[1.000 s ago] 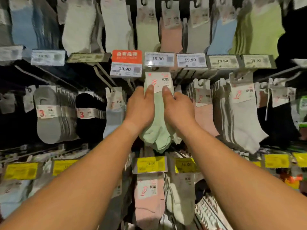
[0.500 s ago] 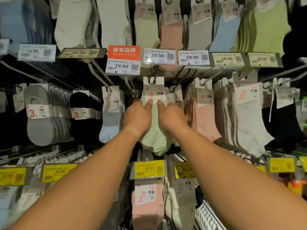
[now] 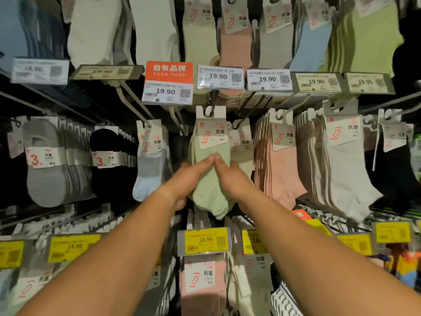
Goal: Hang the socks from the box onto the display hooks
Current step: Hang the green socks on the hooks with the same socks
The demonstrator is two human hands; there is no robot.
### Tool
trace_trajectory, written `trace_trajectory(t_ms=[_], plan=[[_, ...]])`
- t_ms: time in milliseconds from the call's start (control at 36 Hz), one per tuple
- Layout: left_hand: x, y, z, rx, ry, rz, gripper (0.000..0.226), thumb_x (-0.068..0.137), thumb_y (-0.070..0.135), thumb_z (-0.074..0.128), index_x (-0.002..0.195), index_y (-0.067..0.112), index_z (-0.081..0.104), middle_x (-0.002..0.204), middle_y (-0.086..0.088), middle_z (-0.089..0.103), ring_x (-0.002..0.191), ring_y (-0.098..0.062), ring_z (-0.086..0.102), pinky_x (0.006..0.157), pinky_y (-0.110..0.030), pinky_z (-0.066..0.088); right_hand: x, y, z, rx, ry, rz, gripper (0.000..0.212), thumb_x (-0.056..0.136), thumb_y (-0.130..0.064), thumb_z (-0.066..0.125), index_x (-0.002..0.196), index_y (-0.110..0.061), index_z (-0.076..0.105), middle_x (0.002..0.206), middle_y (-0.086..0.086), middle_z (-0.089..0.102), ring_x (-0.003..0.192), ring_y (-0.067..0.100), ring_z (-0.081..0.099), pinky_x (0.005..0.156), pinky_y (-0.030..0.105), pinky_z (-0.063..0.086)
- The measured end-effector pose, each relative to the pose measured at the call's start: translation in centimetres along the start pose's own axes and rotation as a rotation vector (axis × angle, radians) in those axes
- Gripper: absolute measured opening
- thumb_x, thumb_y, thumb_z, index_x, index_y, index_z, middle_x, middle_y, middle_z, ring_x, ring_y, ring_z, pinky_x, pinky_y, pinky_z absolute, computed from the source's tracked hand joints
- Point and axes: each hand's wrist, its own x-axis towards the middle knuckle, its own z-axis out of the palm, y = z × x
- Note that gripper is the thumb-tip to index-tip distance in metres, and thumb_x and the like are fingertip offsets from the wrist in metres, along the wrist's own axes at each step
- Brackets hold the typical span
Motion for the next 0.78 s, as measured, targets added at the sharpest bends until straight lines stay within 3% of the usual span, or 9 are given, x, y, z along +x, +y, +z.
trace_trajectory(t_ms=[56,139,306,444,500,556,639,694,778], plan=[[0.1,-0.4,0.5,-0.103,-0.072,-0.003,0.08,0.079,0.06,0.075,0.144,0.023,0.048,0.123,-0.004,0.072,0.108,-0.026,0.071,0.095,-0.047,0.056,-0.1,0.2,0.7,0.001,-0.03,-0.003,0.088,0.093,-0.074,0.026,0.155,-0.012,0.02,0.151,0.012,0.043,0.132,0.031,0.047,0.108,0.046,0.042],[0.1,-0.9,0.3,-0.136,-0.148,0.023,0.064,0.089,0.057,0.066,0.142,0.025,0.052,0.127,-0.007,0.07,0.114,-0.027,0.069,0.101,-0.051,0.052,-0.2,0.7,0.8,-0.001,-0.047,-0.03,0.084,0.095,-0.071,0.027,0.154,-0.012,0.021,0.152,0.01,0.042,0.134,0.028,0.046,0.103,0.034,0.04],[0.7,-0.3,-1.2,-0.066,-0.17,0.052,0.103,0.067,0.072,0.08,0.149,0.024,0.041,0.132,-0.004,0.067,0.121,-0.028,0.065,0.11,-0.05,0.044,0.3,0.3,-0.7,-0.061,-0.065,-0.087,0.086,0.095,-0.071,0.028,0.154,-0.009,0.021,0.151,0.009,0.042,0.136,0.025,0.043,0.09,0.027,0.033],[0.6,-0.1,-0.6,-0.027,-0.121,0.137,0.09,0.074,0.068,0.076,0.147,0.026,0.044,0.128,0.001,0.07,0.117,-0.02,0.067,0.108,-0.047,0.047,1.0,0.2,-1.1,0.125,-0.135,-0.087,0.094,0.084,-0.083,0.035,0.156,-0.022,0.024,0.153,-0.005,0.039,0.13,0.013,0.043,0.1,0.027,0.034],[0.3,-0.5,0.4,-0.029,-0.141,0.139,0.078,0.081,0.064,0.07,0.145,0.026,0.048,0.128,0.001,0.069,0.116,-0.018,0.068,0.106,-0.046,0.05,1.0,0.7,-0.3,0.127,-0.141,-0.08,0.11,0.072,-0.093,0.034,0.157,-0.024,0.021,0.156,-0.005,0.036,0.139,0.017,0.039,0.112,0.034,0.033],[0.1,-1.0,0.9,-0.03,-0.128,0.14,0.079,0.08,0.064,0.067,0.146,0.024,0.048,0.128,0.001,0.069,0.115,-0.018,0.068,0.105,-0.045,0.051,0.7,1.3,0.0,0.131,-0.121,-0.066,0.115,0.065,-0.095,0.036,0.155,-0.023,0.025,0.152,-0.004,0.043,0.135,0.019,0.046,0.114,0.041,0.037],[0.3,-1.3,0.3,-0.029,-0.139,0.096,0.095,0.069,0.075,0.072,0.145,0.023,0.048,0.129,-0.001,0.069,0.115,-0.021,0.068,0.104,-0.046,0.051,-0.4,1.7,-0.3,0.069,-0.089,-0.053,0.089,0.086,-0.079,0.039,0.15,-0.018,0.031,0.146,-0.003,0.049,0.13,0.018,0.05,0.109,0.035,0.041],[0.5,-1.4,-0.7,0.024,-0.121,0.092,0.104,0.063,0.078,0.075,0.146,0.023,0.046,0.13,0.002,0.069,0.115,-0.019,0.068,0.105,-0.045,0.05,-0.7,2.0,-0.5,-0.007,-0.107,-0.053,0.079,0.093,-0.068,0.041,0.149,-0.014,0.032,0.147,0.001,0.049,0.129,0.019,0.05,0.097,0.026,0.04],[0.1,-1.6,-1.0,0.129,-0.085,0.092,0.093,0.071,0.064,0.079,0.144,0.017,0.046,0.127,0.003,0.07,0.112,-0.016,0.069,0.106,-0.043,0.05,-1.6,2.6,-1.2,-0.128,-0.072,-0.029,0.076,0.097,-0.061,0.041,0.151,-0.008,0.028,0.151,0.007,0.043,0.134,0.022,0.044,0.087,0.02,0.031]])
